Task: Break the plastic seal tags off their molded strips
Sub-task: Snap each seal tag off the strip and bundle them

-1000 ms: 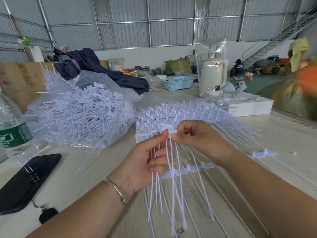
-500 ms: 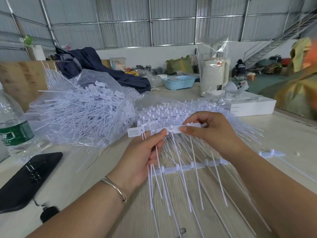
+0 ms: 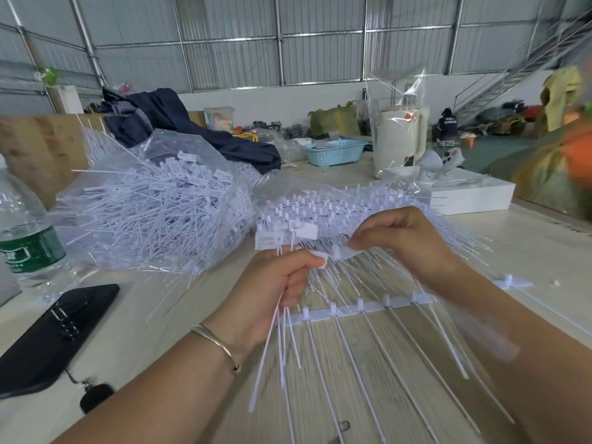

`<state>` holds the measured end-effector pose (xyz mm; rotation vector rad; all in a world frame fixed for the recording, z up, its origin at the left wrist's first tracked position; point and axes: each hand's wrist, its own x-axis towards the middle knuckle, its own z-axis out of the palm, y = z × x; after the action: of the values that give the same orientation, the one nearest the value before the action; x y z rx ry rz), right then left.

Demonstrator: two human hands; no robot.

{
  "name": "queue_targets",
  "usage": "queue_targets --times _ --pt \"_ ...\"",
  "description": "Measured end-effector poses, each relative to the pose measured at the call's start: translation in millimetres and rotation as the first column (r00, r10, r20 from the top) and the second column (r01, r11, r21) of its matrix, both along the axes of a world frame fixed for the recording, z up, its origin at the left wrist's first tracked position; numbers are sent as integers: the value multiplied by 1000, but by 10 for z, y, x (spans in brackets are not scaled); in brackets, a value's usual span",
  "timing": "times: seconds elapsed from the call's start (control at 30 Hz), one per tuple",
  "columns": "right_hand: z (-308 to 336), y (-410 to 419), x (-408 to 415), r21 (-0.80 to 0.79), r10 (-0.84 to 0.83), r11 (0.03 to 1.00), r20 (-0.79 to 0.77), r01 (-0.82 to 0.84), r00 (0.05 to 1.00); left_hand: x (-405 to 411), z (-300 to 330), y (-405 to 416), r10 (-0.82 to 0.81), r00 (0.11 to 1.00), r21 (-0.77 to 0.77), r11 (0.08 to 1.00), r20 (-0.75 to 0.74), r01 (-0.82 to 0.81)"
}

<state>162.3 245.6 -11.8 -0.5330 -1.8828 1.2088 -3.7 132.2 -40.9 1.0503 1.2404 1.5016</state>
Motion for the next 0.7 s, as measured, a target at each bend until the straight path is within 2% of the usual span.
queue_targets --times 0.1,0.2,0.33,0.43,0.53,0.7 --pt "22 34 57 -6 -47 999 -8 47 999 -21 2 -28 -47 999 -36 998 -8 47" --pt "55 137 170 -75 -111 991 -61 106 992 -105 42 -42 -37 997 -35 999 73 40" --pt "30 178 159 -79 -150 986 -34 147 988 -105 30 -24 -22 989 -19 1000 149 25" --pt "-13 149 72 -30 -129 991 19 129 991 -59 -6 -11 -13 995 -98 995 100 22" --pt "5 87 31 22 -111 994 45 111 993 -34 18 -19 -12 992 -142 989 127 31" --pt "30 -53 -7 137 -56 989 51 48 997 -24 37 -30 5 984 -106 994 179 14"
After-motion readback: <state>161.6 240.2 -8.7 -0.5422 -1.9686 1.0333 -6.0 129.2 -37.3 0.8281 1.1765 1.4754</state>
